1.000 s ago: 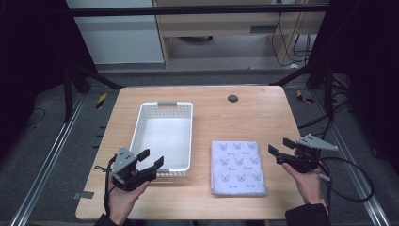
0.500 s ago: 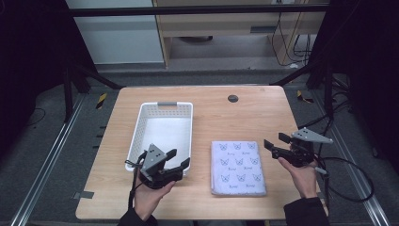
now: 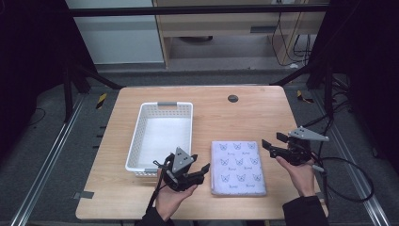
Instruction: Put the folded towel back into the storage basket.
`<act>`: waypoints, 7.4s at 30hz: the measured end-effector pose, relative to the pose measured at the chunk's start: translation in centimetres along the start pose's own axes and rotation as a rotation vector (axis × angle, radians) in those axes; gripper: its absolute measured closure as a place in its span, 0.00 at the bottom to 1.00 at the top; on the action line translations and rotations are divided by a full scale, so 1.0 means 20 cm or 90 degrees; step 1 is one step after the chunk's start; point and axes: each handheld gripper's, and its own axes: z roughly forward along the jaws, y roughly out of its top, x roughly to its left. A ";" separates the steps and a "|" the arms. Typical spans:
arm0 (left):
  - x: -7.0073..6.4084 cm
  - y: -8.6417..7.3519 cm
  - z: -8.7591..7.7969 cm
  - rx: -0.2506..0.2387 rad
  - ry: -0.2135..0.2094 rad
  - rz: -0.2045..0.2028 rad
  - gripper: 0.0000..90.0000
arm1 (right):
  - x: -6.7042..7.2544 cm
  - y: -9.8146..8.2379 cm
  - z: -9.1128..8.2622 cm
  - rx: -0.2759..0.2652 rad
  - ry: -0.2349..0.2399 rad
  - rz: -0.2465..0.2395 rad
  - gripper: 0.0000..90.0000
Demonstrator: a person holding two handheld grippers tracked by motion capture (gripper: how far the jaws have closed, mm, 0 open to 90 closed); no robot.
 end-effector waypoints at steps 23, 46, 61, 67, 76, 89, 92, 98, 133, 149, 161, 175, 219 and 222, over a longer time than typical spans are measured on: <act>-0.13 -0.14 0.19 0.070 -0.028 -0.016 0.47 | 0.05 -0.07 0.12 0.059 -0.008 -0.032 0.34; -0.10 -0.24 0.35 0.111 0.016 -0.069 0.44 | 0.06 -0.16 0.31 0.134 -0.009 -0.030 0.36; -0.09 -0.26 0.42 0.144 0.007 -0.090 0.40 | 0.03 -0.24 0.38 0.172 -0.002 -0.001 0.40; -0.08 -0.25 0.44 0.157 -0.001 -0.077 0.40 | 0.03 -0.25 0.40 0.181 0.003 0.011 0.41; -0.09 -0.25 0.44 0.154 -0.011 -0.079 0.49 | 0.02 -0.27 0.42 0.197 0.007 0.039 0.46; -0.08 -0.25 0.44 0.158 -0.054 -0.134 0.77 | 0.03 -0.26 0.41 0.207 0.034 0.068 0.70; -0.09 -0.25 0.44 0.150 -0.051 -0.129 0.80 | 0.03 -0.26 0.41 0.201 0.034 0.066 0.75; -0.08 -0.25 0.42 0.132 -0.056 -0.123 0.84 | 0.04 -0.24 0.38 0.188 0.034 0.053 0.82; -0.03 -0.01 0.06 0.048 -0.037 -0.014 0.84 | 0.23 0.02 0.11 0.016 0.086 0.016 0.83; 0.06 0.09 -0.10 0.004 -0.015 -0.004 0.84 | 0.33 0.16 0.10 -0.042 0.093 0.001 0.83; 0.15 0.14 -0.23 -0.031 0.001 -0.008 0.84 | 0.45 0.32 0.14 -0.075 0.105 -0.027 0.83; 0.27 0.12 -0.32 -0.049 0.016 -0.025 0.84 | 0.55 0.39 0.23 -0.079 0.114 -0.038 0.83; 0.70 0.04 -0.54 -0.091 0.122 -0.106 0.84 | 0.93 0.63 0.65 -0.077 0.142 -0.075 0.83; 0.72 0.03 -0.54 -0.089 0.131 -0.111 0.85 | 0.96 0.64 0.68 -0.074 0.140 -0.079 0.83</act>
